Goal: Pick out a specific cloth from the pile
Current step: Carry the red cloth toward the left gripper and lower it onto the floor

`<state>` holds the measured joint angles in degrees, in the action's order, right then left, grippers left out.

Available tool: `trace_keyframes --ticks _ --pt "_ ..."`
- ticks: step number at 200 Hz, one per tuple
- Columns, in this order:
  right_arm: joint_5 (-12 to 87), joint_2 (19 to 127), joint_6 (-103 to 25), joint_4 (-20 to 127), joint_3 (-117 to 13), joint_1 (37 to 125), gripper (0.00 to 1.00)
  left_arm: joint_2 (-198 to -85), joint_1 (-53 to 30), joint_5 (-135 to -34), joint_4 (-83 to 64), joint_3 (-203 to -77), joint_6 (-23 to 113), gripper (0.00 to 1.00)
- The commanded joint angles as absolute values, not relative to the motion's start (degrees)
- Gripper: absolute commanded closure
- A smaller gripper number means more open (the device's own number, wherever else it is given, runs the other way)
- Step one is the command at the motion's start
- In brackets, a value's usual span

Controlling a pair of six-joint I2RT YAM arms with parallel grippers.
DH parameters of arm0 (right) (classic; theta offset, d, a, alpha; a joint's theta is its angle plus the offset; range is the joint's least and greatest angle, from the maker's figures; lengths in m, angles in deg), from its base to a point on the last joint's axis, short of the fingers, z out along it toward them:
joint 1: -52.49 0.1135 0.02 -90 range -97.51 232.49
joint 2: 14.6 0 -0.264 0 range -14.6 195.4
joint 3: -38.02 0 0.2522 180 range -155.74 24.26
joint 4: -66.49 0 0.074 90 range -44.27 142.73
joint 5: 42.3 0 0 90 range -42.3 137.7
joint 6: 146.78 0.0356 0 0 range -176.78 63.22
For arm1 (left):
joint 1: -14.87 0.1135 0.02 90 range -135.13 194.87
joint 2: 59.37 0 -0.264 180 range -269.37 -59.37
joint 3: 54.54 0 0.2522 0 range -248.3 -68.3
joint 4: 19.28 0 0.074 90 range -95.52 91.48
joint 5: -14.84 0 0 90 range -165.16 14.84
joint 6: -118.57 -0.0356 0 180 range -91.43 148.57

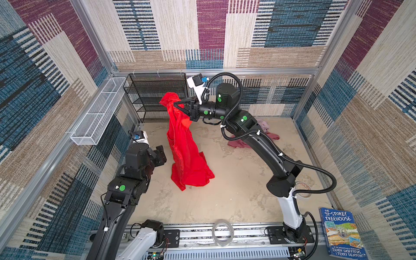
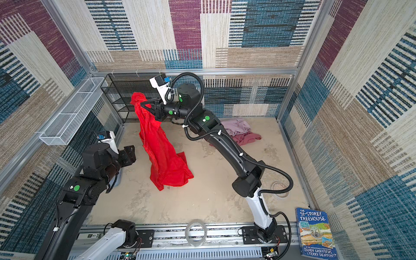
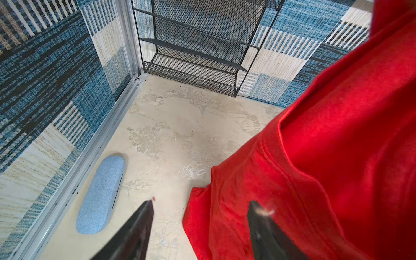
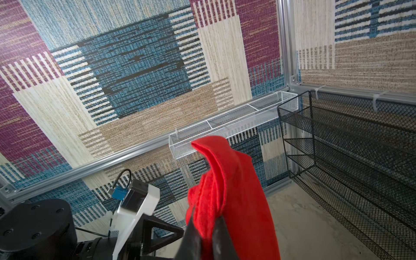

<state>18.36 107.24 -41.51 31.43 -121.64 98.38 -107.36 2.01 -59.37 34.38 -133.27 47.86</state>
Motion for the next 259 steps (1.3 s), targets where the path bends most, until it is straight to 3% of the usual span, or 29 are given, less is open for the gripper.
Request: trace_keyframes --ticks 1,56,144,202,259 --pt "20.9 107.88 -42.88 32.91 -121.03 98.46 0.97 -107.66 2.05 -57.98 34.91 -133.16 46.52 0.3" --pt "24.02 111.83 -42.09 31.56 -120.26 98.46 0.97 -109.59 2.05 -57.93 34.4 -132.72 46.52 0.3" --pt "27.4 111.48 -38.87 36.84 -104.13 98.55 0.94 -111.14 2.05 -57.8 32.53 -132.17 46.76 0.3" --pt "29.28 113.23 -37.33 40.41 -96.94 101.25 0.79 -112.25 2.1 -58.45 32.61 -133.22 46.67 0.3" --pt "31.94 112.79 -37.09 39.88 -94.09 102.16 0.52 -112.58 2.04 -58.96 33.16 -133.86 46.54 0.3"
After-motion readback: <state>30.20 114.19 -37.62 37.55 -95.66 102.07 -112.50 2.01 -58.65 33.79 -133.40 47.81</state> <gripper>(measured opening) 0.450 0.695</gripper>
